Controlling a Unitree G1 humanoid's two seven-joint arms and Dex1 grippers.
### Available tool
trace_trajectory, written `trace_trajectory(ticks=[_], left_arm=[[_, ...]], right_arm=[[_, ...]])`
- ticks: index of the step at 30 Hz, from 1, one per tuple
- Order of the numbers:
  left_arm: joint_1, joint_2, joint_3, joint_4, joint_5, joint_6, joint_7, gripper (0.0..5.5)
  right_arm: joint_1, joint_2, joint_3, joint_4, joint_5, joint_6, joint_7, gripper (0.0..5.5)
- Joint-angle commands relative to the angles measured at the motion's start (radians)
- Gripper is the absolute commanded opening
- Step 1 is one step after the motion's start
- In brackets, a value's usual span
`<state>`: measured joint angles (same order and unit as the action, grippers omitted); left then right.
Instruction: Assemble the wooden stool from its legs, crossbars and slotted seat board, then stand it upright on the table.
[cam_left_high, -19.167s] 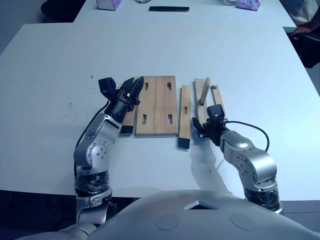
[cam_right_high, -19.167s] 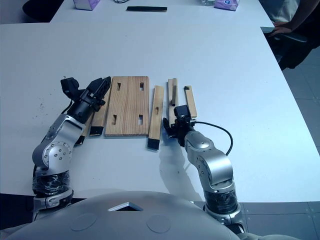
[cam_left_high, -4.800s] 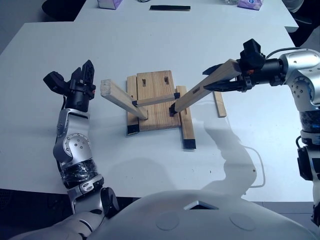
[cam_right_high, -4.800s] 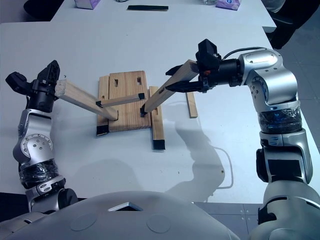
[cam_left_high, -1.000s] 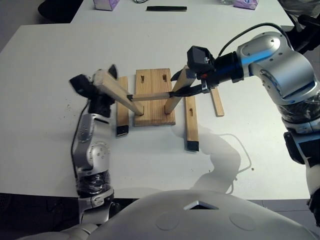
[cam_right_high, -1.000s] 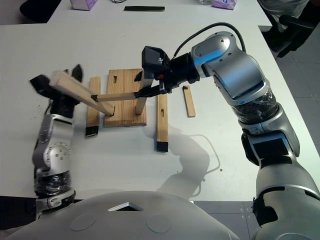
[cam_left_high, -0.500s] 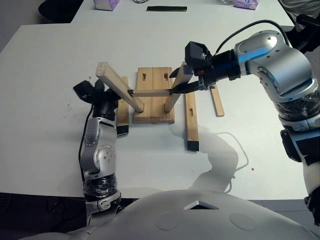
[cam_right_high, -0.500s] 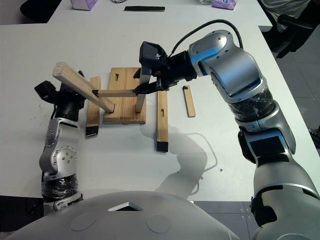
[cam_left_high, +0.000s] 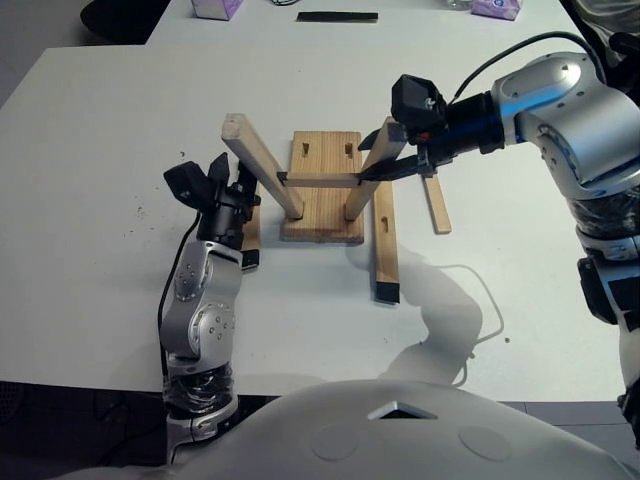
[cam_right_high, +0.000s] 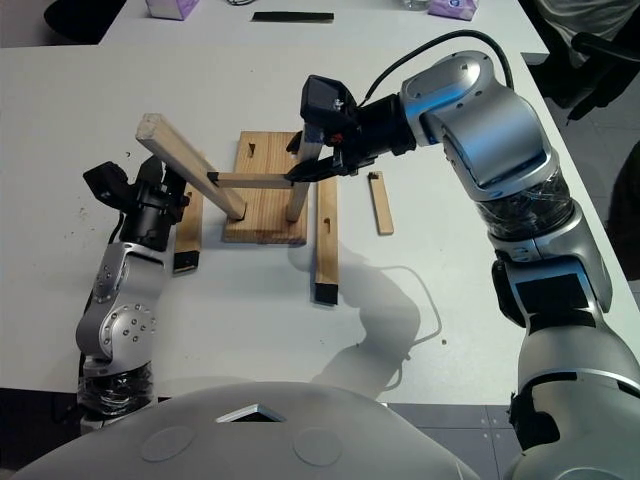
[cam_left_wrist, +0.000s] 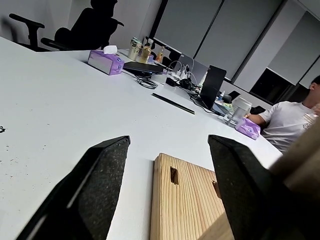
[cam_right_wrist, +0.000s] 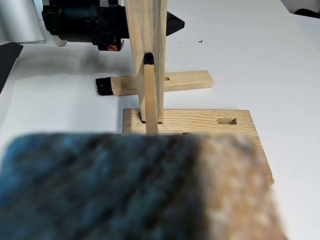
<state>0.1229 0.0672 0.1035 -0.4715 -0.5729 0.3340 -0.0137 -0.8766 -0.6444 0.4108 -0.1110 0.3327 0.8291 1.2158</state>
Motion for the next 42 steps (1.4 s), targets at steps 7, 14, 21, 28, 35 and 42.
trace_trajectory(ticks=[7, 14, 21, 28, 35, 42], left_arm=[[0.015, 0.056, 0.036, 0.047, -0.146, 0.043, -0.161, 2.93], [-0.05, 0.115, 0.134, 0.118, -0.217, 0.082, -0.207, 2.93], [-0.041, 0.155, 0.177, 0.083, -0.232, 0.132, -0.187, 2.93], [0.0, 0.225, 0.225, 0.009, -0.121, 0.161, -0.079, 2.93], [0.009, 0.259, 0.087, -0.101, 0.184, 0.107, -0.007, 2.25], [0.018, 0.166, -0.046, -0.277, 0.262, 0.191, 0.082, 1.19]], right_arm=[[0.081, 0.069, -0.04, 0.098, -0.019, -0.2, -0.006, 2.03], [0.207, 0.069, -0.277, -0.025, 0.118, -0.146, -0.121, 3.38], [0.329, 0.012, -0.485, -0.24, 0.266, -0.045, -0.207, 3.57], [0.52, -0.019, -0.809, -0.362, 0.425, 0.019, -0.405, 3.39], [0.838, 0.396, -0.369, -0.561, -0.106, -0.137, -1.119, 2.25], [0.909, 0.583, -0.115, -0.71, -0.321, -0.134, -1.373, 1.22]])
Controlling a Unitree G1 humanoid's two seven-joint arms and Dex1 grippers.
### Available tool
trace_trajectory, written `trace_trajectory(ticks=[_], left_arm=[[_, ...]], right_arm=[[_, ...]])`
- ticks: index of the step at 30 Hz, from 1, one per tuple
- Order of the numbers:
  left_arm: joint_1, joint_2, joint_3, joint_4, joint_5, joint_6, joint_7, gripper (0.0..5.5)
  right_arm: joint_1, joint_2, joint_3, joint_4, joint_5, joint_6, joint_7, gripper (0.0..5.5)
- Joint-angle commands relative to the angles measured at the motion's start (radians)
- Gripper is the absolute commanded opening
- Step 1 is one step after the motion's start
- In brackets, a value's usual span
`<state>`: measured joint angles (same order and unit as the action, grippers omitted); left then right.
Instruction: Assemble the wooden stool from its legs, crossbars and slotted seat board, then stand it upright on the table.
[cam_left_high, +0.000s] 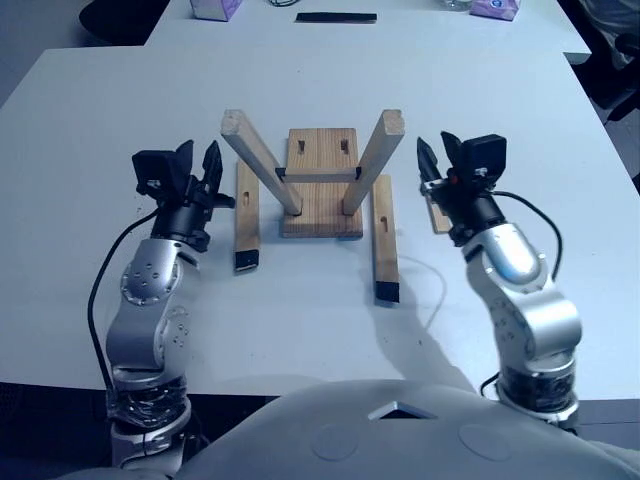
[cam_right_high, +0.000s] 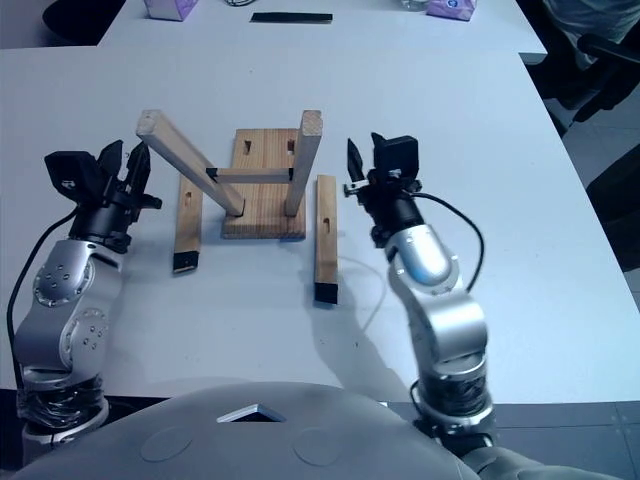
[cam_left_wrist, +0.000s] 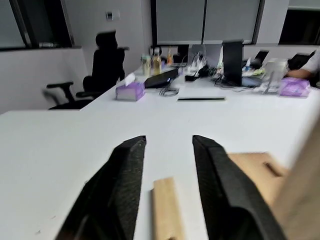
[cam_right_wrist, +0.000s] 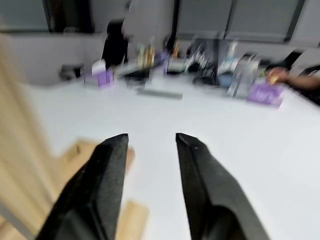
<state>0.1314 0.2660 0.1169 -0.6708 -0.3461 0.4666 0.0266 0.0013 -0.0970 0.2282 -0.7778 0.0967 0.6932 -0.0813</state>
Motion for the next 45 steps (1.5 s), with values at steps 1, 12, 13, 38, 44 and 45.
trace_trajectory(ticks=[1, 12, 13, 38, 44, 45], left_arm=[[0.012, -0.037, -0.079, -0.099, 0.049, 0.071, 0.049, 0.98], [-0.05, -0.076, -0.153, -0.086, 0.144, 0.057, 0.039, 0.0], [-0.039, -0.081, -0.155, -0.089, 0.149, 0.054, 0.039, 0.0], [-0.03, -0.039, -0.287, -0.172, 0.129, 0.128, -0.146, 0.0], [-0.005, -0.012, -0.111, -0.178, 0.039, 0.171, -0.159, 0.0], [-0.004, -0.012, -0.052, -0.178, -0.009, 0.193, -0.17, 0.0]], right_arm=[[0.039, 0.039, 0.089, -0.044, -0.112, -0.001, -0.09, 1.02], [-0.03, 0.077, 0.164, 0.035, -0.163, -0.023, -0.027, 0.02], [-0.034, 0.077, 0.164, 0.041, -0.16, -0.025, -0.012, 0.02], [-0.066, -0.022, 0.343, 0.01, -0.222, 0.084, 0.196, 0.02], [-0.018, -0.066, 0.063, -0.021, -0.125, 0.031, 0.249, 0.02], [-0.021, -0.076, -0.015, -0.022, -0.092, 0.026, 0.269, 0.02]])
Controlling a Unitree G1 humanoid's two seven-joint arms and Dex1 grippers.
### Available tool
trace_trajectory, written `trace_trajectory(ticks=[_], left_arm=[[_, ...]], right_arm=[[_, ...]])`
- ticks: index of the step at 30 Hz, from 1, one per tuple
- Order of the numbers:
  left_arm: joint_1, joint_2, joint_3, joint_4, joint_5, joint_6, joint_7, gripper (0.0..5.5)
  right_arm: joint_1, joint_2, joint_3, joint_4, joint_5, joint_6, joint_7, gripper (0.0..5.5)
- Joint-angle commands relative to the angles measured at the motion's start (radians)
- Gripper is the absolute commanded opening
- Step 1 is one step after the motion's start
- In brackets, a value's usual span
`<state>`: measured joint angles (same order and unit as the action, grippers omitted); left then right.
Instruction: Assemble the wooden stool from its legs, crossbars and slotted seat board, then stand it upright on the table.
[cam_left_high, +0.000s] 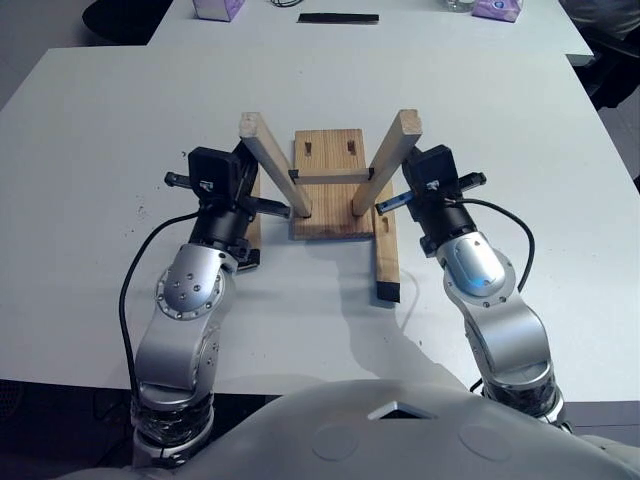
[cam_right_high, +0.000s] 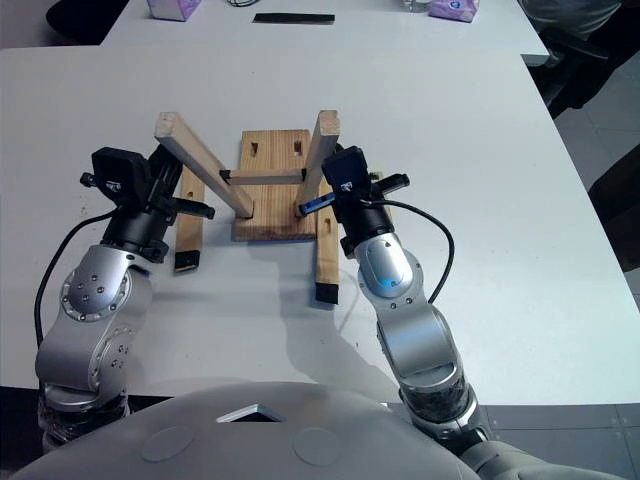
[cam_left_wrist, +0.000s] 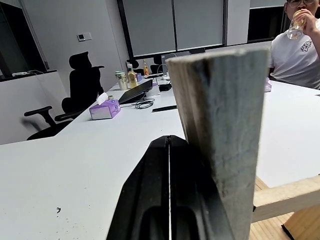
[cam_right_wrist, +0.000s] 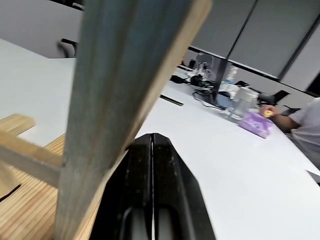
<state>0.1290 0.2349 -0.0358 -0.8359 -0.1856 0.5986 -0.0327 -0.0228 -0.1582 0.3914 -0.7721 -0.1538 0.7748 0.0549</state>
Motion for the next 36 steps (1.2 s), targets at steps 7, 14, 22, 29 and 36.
trace_trajectory(ticks=[7, 14, 22, 29, 36], left_arm=[[-0.242, 0.103, 0.534, 0.134, -0.553, 0.165, -0.063, 0.0], [-0.727, 0.097, 0.415, 0.186, -0.928, 0.311, 0.134, 0.0], [-0.717, 0.138, 0.334, 0.266, -0.968, 0.308, 0.159, 0.0], [-0.709, 0.152, 0.326, 0.276, -1.021, 0.298, 0.156, 0.0], [-0.447, 0.127, 0.217, 0.333, -0.894, 0.293, 0.135, 0.0]], right_arm=[[-0.305, -0.091, -0.635, 0.124, 0.542, 0.029, 0.299, 0.02], [-0.725, -0.042, -0.621, 0.223, 0.903, 0.194, 0.336, 0.02], [-0.656, -0.045, -0.507, 0.29, 0.871, 0.13, 0.308, 0.02], [-0.65, -0.066, -0.499, 0.295, 0.871, 0.075, 0.309, 0.02], [-0.425, -0.096, -0.297, 0.386, 0.707, -0.018, 0.341, 0.02]])
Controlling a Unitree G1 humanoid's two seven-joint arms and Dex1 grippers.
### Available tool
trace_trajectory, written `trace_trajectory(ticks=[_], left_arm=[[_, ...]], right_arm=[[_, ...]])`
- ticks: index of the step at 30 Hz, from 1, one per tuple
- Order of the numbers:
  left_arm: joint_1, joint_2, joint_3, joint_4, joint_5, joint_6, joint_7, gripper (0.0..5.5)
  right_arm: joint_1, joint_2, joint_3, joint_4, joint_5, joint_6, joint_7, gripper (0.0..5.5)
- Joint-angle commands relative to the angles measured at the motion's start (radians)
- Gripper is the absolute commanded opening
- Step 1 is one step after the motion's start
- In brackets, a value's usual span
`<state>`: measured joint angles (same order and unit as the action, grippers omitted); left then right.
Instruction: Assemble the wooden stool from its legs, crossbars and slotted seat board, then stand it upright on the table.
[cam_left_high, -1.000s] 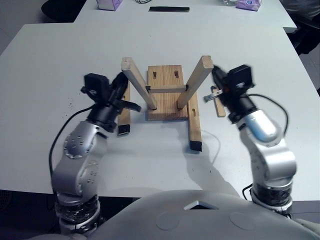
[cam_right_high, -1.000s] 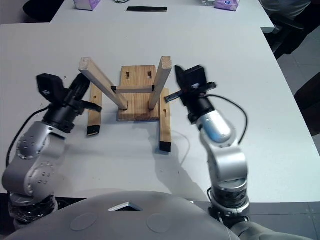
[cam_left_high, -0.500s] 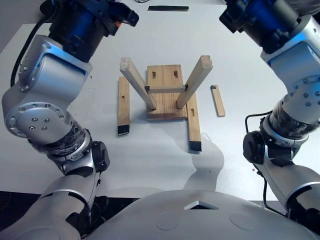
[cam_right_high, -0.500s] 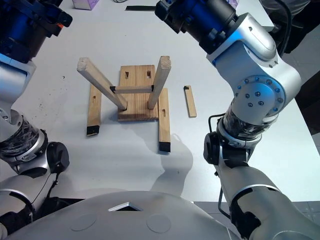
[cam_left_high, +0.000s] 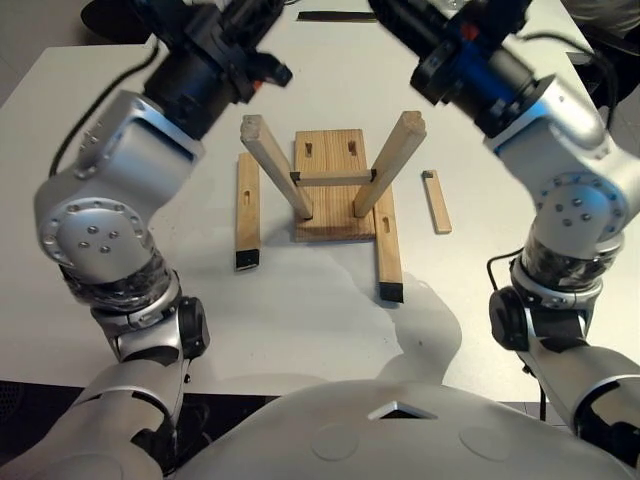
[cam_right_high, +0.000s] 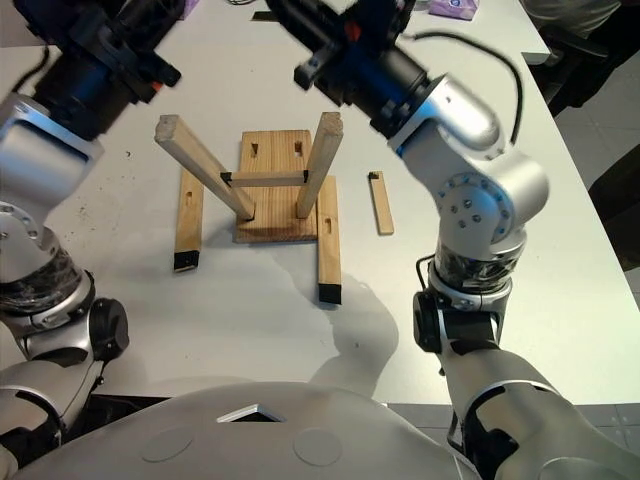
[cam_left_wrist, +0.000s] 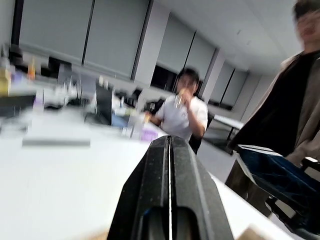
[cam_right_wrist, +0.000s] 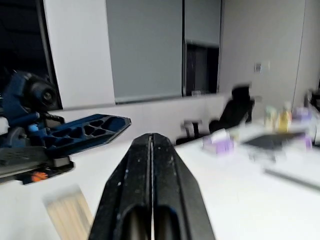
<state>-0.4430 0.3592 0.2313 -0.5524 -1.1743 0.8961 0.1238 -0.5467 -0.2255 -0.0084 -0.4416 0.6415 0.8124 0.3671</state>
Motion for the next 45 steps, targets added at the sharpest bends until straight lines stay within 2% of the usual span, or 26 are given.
trace_trajectory(ticks=[1, 5, 8, 12, 14, 15, 17, 20, 26, 29, 34, 40, 45], left_arm=[[0.142, 0.004, -0.054, 0.06, 0.112, -0.019, -0.034, 0.0], [0.105, -0.016, -0.023, 0.046, 0.088, -0.088, -0.055, 0.0], [0.046, -0.025, 0.013, 0.004, 0.035, -0.138, -0.038, 0.0], [-0.06, 0.006, 0.191, 0.007, -0.143, -0.255, 0.002, 0.0], [-0.038, 0.065, 0.29, 0.061, -0.217, -0.274, -0.033, 0.0], [-0.005, 0.098, 0.317, 0.094, -0.225, -0.266, -0.077, 0.0], [0.147, 0.171, 0.305, 0.203, -0.105, -0.237, -0.217, 0.0], [0.404, 0.218, 0.183, 0.269, 0.118, -0.263, -0.392, 0.0], [0.687, 0.252, -0.078, 0.133, 0.383, -0.346, -0.653, 0.0], [0.684, 0.252, -0.145, 0.119, 0.448, -0.372, -0.721, 0.0], [0.547, 0.183, -0.2, 0.184, 0.532, -0.397, -0.699, 0.0], [0.504, 0.152, -0.211, 0.245, 0.605, -0.431, -0.708, 0.0], [0.474, 0.133, -0.19, 0.324, 0.667, -0.463, -0.692, 0.0]], right_arm=[[0.111, -0.03, 0.118, 0.06, -0.101, -0.07, 0.035, 0.02], [0.051, -0.004, 0.071, 0.043, -0.046, -0.071, 0.023, 0.02], [-0.039, 0.036, -0.043, 0.039, 0.064, -0.05, -0.035, 0.02], [-0.178, 0.028, -0.256, 0.095, 0.252, -0.026, -0.136, 0.02], [-0.159, -0.048, -0.273, 0.172, 0.207, -0.035, -0.097, 0.02], [-0.126, -0.091, -0.249, 0.205, 0.152, -0.056, -0.065, 0.02], [-0.006, -0.19, -0.124, 0.293, -0.013, -0.137, 0.028, 0.02], [0.159, -0.289, 0.076, 0.361, -0.231, -0.282, 0.14, 0.02], [0.278, -0.294, 0.187, 0.306, -0.281, -0.364, 0.304, 0.02], [0.248, -0.295, 0.215, 0.351, -0.295, -0.395, 0.391, 0.02], [0.159, -0.239, 0.291, 0.466, -0.332, -0.431, 0.497, 0.02], [0.096, -0.151, 0.338, 0.559, -0.366, -0.46, 0.541, 0.02], [0.09, -0.061, 0.379, 0.547, -0.353, -0.42, 0.554, 0.02]])
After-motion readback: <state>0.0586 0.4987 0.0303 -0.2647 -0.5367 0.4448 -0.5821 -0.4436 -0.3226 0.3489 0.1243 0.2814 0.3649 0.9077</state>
